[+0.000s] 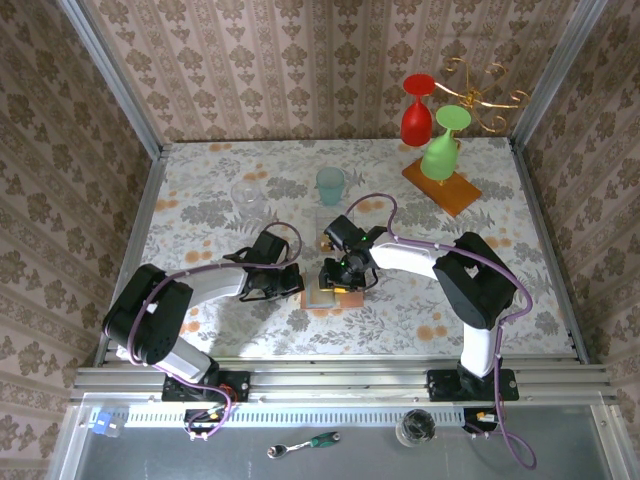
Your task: Take the credit cards out of the card holder
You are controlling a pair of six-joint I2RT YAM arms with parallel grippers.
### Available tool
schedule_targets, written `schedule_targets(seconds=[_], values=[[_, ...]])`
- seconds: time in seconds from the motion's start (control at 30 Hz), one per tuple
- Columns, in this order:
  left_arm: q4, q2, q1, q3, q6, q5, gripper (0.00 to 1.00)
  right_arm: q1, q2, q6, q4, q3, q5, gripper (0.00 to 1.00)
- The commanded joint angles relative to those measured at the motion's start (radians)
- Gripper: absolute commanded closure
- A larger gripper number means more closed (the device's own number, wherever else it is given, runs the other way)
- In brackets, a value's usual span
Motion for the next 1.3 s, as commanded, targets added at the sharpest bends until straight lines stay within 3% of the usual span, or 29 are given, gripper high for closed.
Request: schedule_targets(seconds=[0.0,0.5,0.9,1.07,1.27], values=[[-0.045,0.006,0.008,-0.003,0.009,-0.003,1.00,-0.006,-0.018,-0.015,-0.031,-0.022,0.028,0.64],[-0.086,-0.067,0.009,0.034,0.006,-0.003,1.00,-0.026,-0.038,-0.001,0.028,-0.070,-0.002,0.70],[0.031,-0.030,-0.029,0.068,-0.051,0.119,0.81,-0.034,-0.045,0.000,0.043,-0.084,-0.013,0.71],[0.041,0.012,-0.048,0.079,-0.059,0.110,0.81,-0.039,-0.060,0.002,0.040,-0.089,-0.013,0.69],[0.050,0.056,-0.052,0.073,-0.059,0.106,0.87,-0.042,-0.098,0.002,0.023,-0.091,-0.007,0.67]])
